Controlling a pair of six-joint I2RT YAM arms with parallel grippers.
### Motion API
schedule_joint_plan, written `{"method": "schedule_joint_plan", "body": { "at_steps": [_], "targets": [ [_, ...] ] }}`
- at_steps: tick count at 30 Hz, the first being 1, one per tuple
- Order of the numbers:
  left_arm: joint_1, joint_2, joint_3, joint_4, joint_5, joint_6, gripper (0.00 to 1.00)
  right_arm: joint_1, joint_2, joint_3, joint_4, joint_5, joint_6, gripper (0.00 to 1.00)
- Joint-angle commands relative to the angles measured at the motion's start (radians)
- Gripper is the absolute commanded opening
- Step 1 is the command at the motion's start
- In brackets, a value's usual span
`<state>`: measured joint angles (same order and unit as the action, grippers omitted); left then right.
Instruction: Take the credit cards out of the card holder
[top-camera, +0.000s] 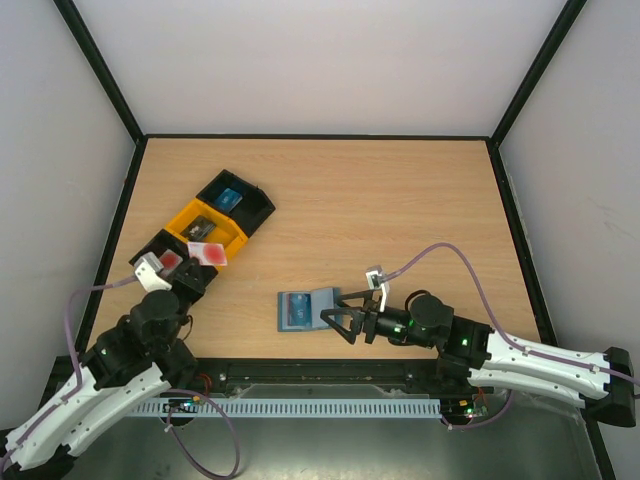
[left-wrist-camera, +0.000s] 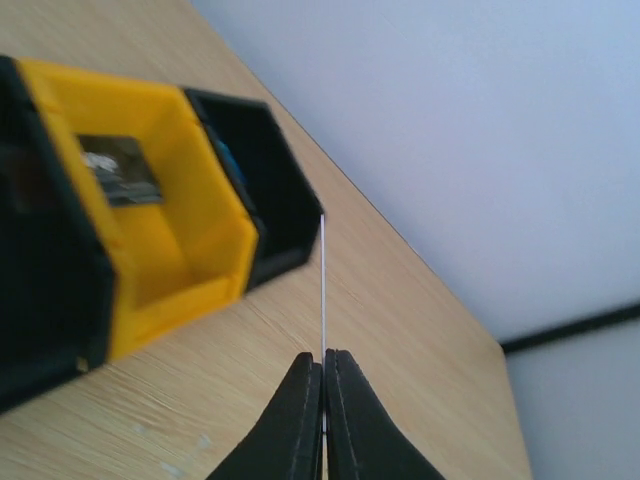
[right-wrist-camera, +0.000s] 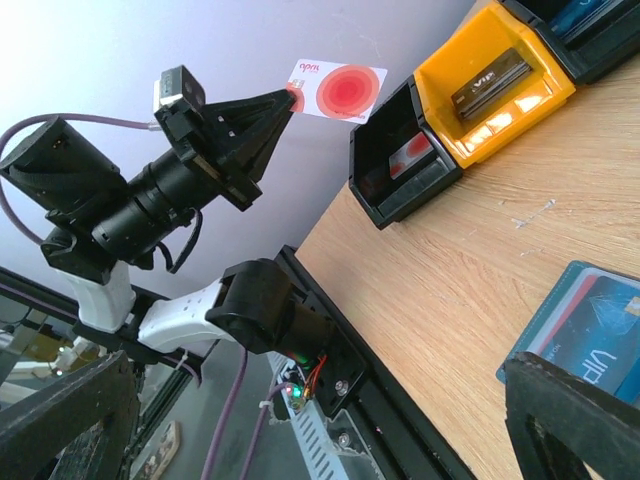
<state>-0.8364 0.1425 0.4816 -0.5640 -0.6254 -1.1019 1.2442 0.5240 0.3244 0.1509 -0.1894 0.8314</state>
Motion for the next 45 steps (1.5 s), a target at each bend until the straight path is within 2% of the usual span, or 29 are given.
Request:
{"method": "schedule_joint_plan", "body": {
  "at_steps": [1, 3, 8, 16, 20, 27, 32, 38, 45],
  "targets": [
    [0.004, 0.028, 0.025, -0.132, -0.305, -0.098, 0.03, 0.006, -0.004, -0.011, -0.005, 0.018, -0.003, 0.98],
    [0.003, 0.066, 0.048, -0.201, -0.371, -0.174, 0.03, 0.006, -0.003, -0.012, 0.002, 0.009, -0.001, 0.98],
    [0.004, 0.186, 0.105, -0.263, -0.479, -0.215, 0.03, 0.006, -0.007, -0.027, 0.020, -0.006, 0.014, 0.98],
    [0.052, 0.325, 0.151, -0.257, -0.503, -0.229, 0.03, 0.006, -0.031, -0.033, 0.024, -0.009, 0.034, 0.98],
    [0.188, 0.367, 0.135, -0.158, -0.383, -0.156, 0.03, 0.006, -0.051, -0.031, 0.024, 0.002, 0.039, 0.98],
    [0.604, 0.432, 0.086, 0.060, -0.027, 0.078, 0.03, 0.007, -0.080, -0.020, -0.028, 0.008, 0.050, 0.98],
    [0.852, 0.450, -0.004, 0.218, 0.238, 0.165, 0.03, 0.006, -0.136, -0.032, -0.049, 0.038, 0.054, 0.98],
    [0.896, 0.537, -0.064, 0.354, 0.233, 0.224, 0.03, 0.006, -0.166, -0.035, -0.058, 0.064, 0.044, 0.98],
    [0.910, 0.682, -0.099, 0.463, 0.233, 0.180, 0.03, 0.006, -0.151, -0.030, -0.054, 0.074, 0.038, 0.98]
  ]
}}
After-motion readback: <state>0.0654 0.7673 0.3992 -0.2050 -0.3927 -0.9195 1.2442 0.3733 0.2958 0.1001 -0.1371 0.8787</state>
